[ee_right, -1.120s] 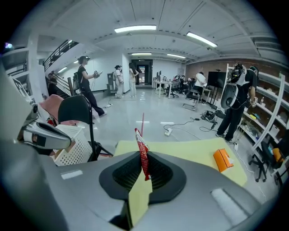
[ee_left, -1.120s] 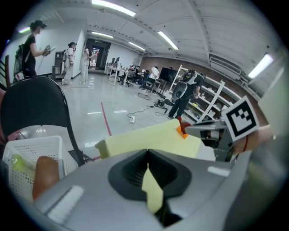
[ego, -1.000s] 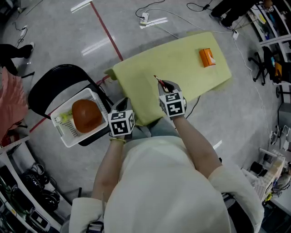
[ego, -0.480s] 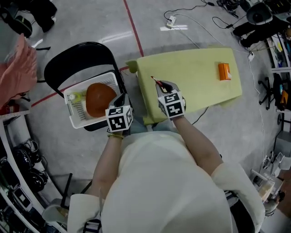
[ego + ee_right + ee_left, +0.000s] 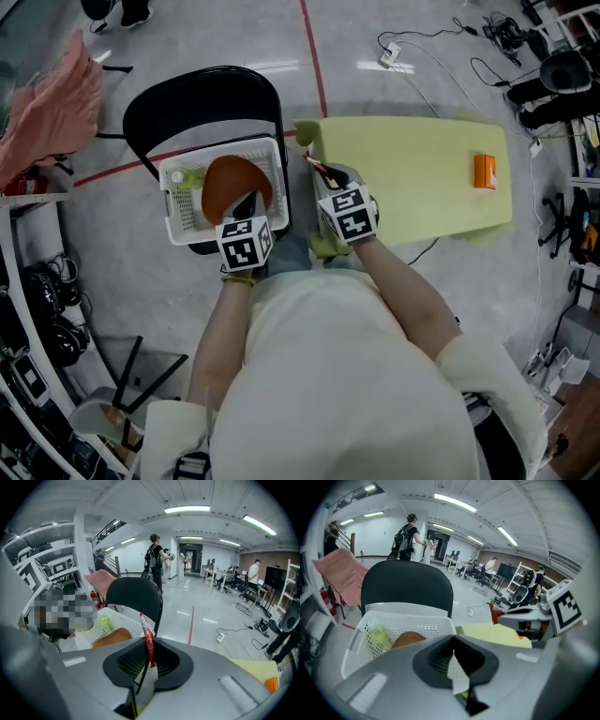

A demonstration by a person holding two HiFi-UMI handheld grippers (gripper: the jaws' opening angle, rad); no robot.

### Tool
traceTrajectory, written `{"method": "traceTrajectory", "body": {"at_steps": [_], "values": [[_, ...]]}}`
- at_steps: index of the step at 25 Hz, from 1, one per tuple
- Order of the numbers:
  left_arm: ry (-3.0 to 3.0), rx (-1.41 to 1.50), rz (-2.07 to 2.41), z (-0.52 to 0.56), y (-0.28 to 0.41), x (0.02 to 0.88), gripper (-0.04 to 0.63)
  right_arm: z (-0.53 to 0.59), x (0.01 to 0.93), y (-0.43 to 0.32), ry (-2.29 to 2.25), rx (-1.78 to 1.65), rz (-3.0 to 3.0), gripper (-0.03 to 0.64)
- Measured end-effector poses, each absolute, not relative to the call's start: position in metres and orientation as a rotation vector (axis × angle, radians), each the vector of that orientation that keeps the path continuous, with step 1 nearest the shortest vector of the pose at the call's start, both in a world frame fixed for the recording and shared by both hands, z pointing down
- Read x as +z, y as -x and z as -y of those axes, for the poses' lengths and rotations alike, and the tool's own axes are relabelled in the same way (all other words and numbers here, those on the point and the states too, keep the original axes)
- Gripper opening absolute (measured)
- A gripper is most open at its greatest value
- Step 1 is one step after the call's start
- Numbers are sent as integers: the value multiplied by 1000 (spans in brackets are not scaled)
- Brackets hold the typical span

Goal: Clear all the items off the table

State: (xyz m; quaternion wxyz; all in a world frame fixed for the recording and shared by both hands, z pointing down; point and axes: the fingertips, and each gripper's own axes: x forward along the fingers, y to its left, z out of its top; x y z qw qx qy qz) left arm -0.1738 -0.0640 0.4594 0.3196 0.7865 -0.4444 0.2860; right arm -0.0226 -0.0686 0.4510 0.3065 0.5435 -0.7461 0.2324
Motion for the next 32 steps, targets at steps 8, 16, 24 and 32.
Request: {"method": "traceTrajectory", "body": {"at_steps": [8,16,24,32], "values": [[-1976,719,1236,68,221,469,9,87,468,88,-1281,596,2033,32],[-1887,704,1276,78,261,487,9,100,498,139,-1149,604,2033,34],[-1854,721,1262,86,275,509,9,106,526,171,-1074,658,2029,34],[-1837,718,1251,95,280,523,9,114,544,184,-1027,667,2021,35]]}}
